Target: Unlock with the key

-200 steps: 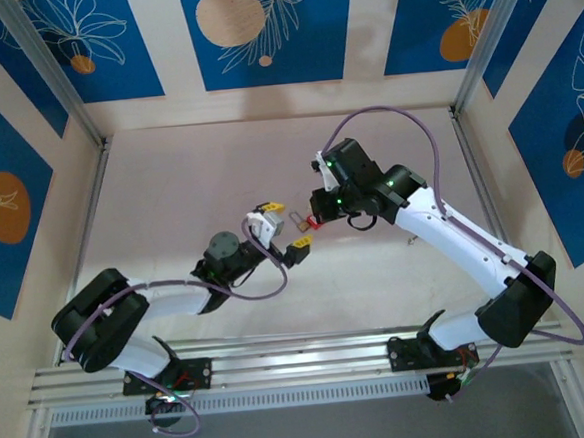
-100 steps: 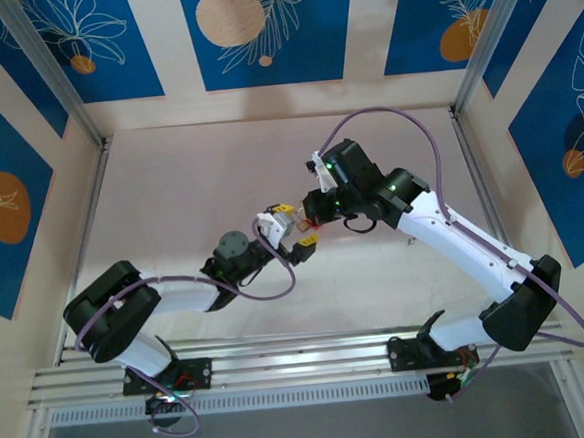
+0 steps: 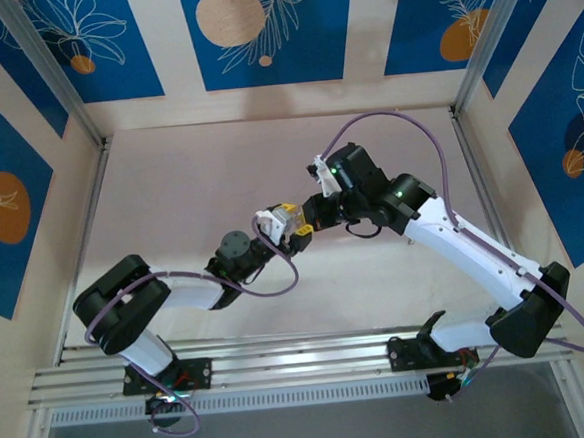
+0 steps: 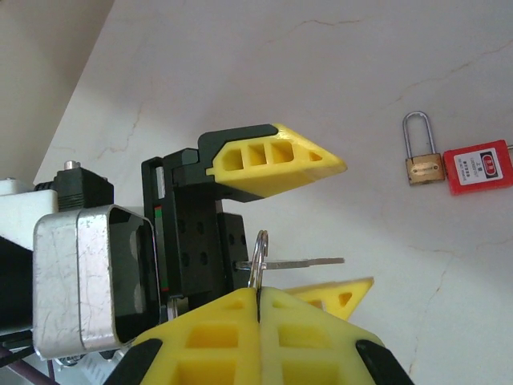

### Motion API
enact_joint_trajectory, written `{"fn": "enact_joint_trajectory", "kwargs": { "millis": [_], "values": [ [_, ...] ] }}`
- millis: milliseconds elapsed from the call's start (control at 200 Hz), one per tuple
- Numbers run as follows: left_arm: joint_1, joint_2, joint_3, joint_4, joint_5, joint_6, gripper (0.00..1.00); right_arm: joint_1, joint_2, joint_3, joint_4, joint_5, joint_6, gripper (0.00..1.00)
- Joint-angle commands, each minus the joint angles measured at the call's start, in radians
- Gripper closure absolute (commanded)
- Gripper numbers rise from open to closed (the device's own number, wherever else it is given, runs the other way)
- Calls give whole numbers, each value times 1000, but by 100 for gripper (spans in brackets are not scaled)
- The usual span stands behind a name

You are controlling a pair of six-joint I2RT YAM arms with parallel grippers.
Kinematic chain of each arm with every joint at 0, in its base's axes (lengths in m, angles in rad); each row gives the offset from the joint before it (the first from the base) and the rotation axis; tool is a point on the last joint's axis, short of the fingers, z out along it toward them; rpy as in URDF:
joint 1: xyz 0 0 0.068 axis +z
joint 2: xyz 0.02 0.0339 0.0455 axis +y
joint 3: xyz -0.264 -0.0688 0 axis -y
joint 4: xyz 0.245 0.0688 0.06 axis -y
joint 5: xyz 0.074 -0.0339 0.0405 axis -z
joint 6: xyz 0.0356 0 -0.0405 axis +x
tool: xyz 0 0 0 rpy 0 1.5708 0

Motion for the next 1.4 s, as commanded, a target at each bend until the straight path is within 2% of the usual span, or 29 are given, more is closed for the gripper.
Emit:
{"fn": "enact_joint_trajectory", "kwargs": {
  "millis": [0, 180, 330, 490, 650, 845, 900, 945, 1065, 1160, 1210, 1271, 1311, 1396],
  "values": [
    [-9, 1, -7, 51, -4, -18, 47, 8, -21, -22, 10, -24, 18, 99],
    [-10, 1, -6, 38, 9, -29, 52, 7, -23, -48, 23, -31, 29, 99],
    [-10, 3, -7, 40, 24, -30, 63, 2, -24, -50, 26, -29, 30, 99],
    [-11, 3, 2, 14, 45, -33, 71, -16, -35, -60, 29, -33, 32, 99],
    [-11, -4, -2, 10, 64, -31, 90, -31, -45, -74, 35, -36, 35, 99],
    [-10, -22, 4, -21, 89, -22, 100, -43, -41, -85, 43, -49, 37, 99],
    [-11, -26, 3, -30, 93, -19, 100, -46, -41, -86, 47, -49, 36, 98],
    [-11, -29, 4, -39, 95, -16, 100, -49, -40, -87, 45, -47, 33, 92],
    [-11, -44, 9, -93, 116, -10, 100, -82, -53, -100, 63, -51, 7, 69],
    [-11, -76, 26, -197, 141, 3, 100, -145, -95, -168, 166, -79, -53, 52],
    [-10, -103, 46, -294, 159, 8, 100, -191, -127, -243, 272, -156, -85, 44],
    [-10, -136, 87, -443, 201, 27, 100, -255, -165, -342, 419, -296, -115, 41],
    [-9, -152, 120, -553, 230, 40, 100, -302, -184, -393, 493, -372, -114, 36],
    [-8, -177, 180, -727, 298, 59, 100, -400, -192, -461, 607, -592, -125, 34]
  ]
}}
